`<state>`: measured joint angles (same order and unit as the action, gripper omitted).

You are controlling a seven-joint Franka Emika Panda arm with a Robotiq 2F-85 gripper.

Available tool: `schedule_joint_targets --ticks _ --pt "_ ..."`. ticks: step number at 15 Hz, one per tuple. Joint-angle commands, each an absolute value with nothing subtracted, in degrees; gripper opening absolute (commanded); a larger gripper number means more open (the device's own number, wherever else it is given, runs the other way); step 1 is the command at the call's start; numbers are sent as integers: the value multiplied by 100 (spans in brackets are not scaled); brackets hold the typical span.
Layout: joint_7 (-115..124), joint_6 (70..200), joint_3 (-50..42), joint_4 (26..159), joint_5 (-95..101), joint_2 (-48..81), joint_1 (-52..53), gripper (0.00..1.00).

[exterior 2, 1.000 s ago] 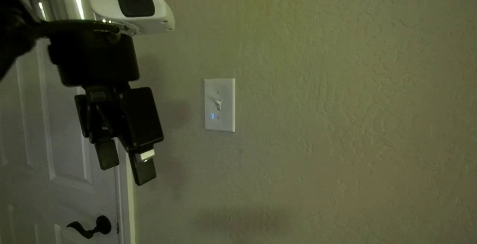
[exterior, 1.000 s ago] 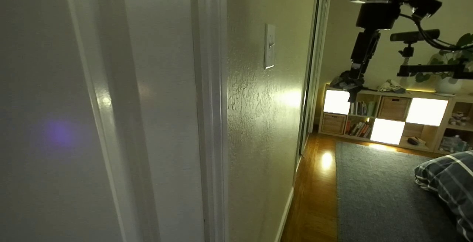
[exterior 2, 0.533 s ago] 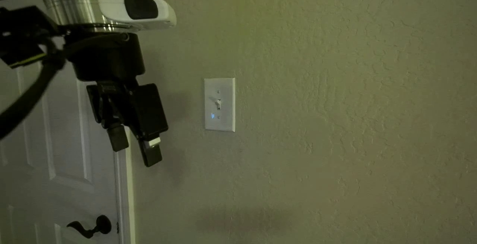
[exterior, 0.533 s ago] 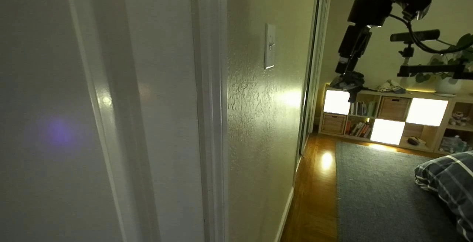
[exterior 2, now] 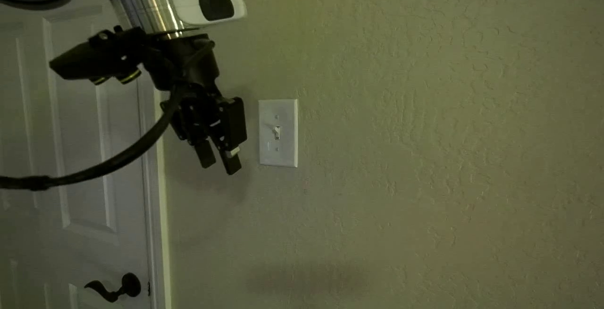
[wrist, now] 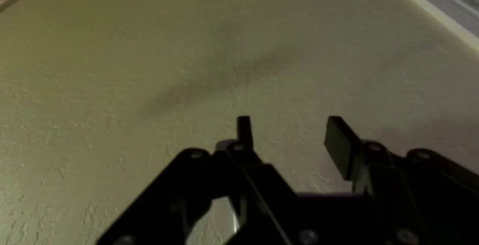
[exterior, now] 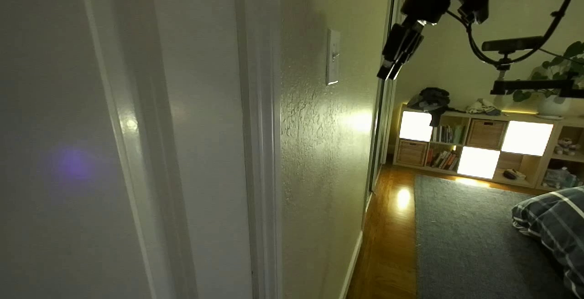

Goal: Turn off the light

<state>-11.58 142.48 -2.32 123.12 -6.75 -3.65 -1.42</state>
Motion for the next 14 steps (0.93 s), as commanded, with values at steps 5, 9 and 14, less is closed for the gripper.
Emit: schedule_joint_targets --ticks 5,9,14 --pt "-1515 15022 -147 11575 -943 171 -121 8" --pt "-1596 15208 -61 11284 -1086 355 -143 6" --pt "-1772 15477 28 11023 -1174 563 -181 7"
